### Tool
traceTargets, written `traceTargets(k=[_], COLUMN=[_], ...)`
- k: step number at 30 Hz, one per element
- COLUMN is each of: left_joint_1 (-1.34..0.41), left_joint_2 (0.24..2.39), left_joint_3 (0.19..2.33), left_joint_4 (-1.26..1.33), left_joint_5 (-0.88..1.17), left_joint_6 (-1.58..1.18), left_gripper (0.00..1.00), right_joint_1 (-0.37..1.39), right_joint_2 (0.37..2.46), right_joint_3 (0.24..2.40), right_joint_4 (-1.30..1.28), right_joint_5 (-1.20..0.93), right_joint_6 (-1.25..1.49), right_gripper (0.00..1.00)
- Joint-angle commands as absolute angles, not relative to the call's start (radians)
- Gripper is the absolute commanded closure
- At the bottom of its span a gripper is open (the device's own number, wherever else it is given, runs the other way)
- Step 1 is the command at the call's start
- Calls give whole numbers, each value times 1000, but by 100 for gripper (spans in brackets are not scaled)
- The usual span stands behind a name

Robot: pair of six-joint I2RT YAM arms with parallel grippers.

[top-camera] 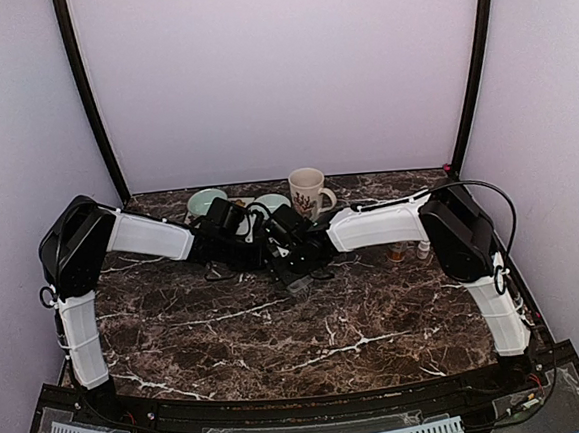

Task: Sort the pills into containers
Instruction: Close the lid of the pill container.

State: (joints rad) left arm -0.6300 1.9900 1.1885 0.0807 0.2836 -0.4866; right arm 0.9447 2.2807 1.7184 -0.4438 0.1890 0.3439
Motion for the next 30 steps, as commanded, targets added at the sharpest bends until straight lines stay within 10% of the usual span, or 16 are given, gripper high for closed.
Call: traceTargets(k=[1, 30], left_joint_1=[-621, -621], left_joint_2=[1993, 1960], left_joint_3=[1162, 1127], left_joint_4=[61, 93], left_joint_5=[298, 267], left_joint_6=[-497, -528], left_gripper=[93, 93], right_joint_1=[956, 960], right_joint_2=[2276, 2250], right_joint_3=[1675, 1597], right_joint_4=[-389, -375], right_joint_5=[205, 230], right_joint_6=[375, 373], right_gripper=[23, 59])
